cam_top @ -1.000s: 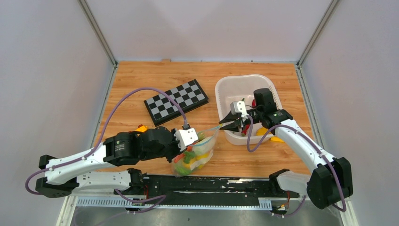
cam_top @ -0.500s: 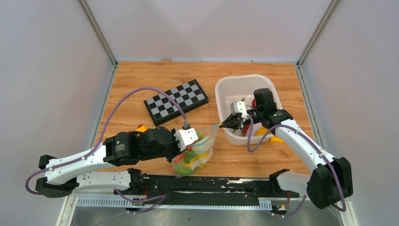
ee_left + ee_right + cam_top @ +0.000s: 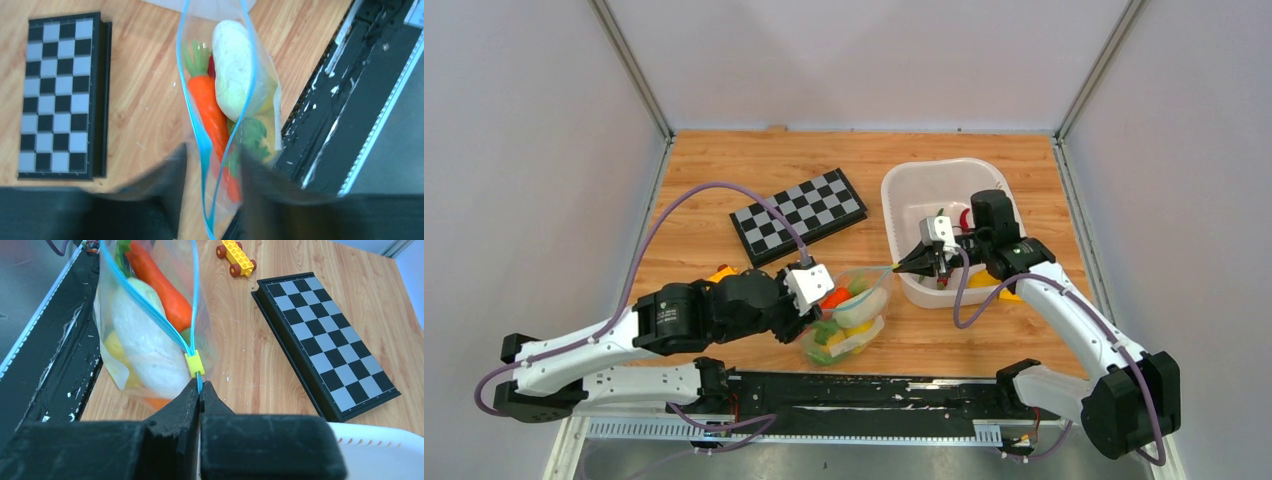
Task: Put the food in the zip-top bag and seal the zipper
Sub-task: Zip the zipper food storage bag at the center of the board.
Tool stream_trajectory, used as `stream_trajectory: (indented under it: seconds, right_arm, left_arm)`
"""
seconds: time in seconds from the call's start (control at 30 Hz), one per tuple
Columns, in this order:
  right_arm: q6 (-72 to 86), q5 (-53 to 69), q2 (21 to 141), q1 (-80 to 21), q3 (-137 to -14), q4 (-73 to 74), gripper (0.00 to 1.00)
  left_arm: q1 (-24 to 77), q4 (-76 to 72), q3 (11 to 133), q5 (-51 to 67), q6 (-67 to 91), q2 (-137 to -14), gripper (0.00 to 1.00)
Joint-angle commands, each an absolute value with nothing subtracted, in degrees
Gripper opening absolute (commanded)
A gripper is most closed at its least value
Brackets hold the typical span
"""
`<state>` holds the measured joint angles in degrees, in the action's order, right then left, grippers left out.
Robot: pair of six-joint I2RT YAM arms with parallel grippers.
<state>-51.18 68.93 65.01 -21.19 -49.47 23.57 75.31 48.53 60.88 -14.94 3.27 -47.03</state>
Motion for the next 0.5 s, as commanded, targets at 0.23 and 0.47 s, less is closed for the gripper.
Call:
stream_trajectory:
  seconds: [0.23,0.47]
  right_arm:
    - [-41.1,67.2,62.1,-21.0,-51.5,23.4,0.00]
    - [-37.7,66.1,62.6,-21.0,-53.4,25.0,0.00]
  left_arm:
    - [75.5,39.2,65.7,-19.6,1.6,-51.6,0.95]
    - [75.5,36.9,73.6,-16.7,-4.8,-62.8,1.00]
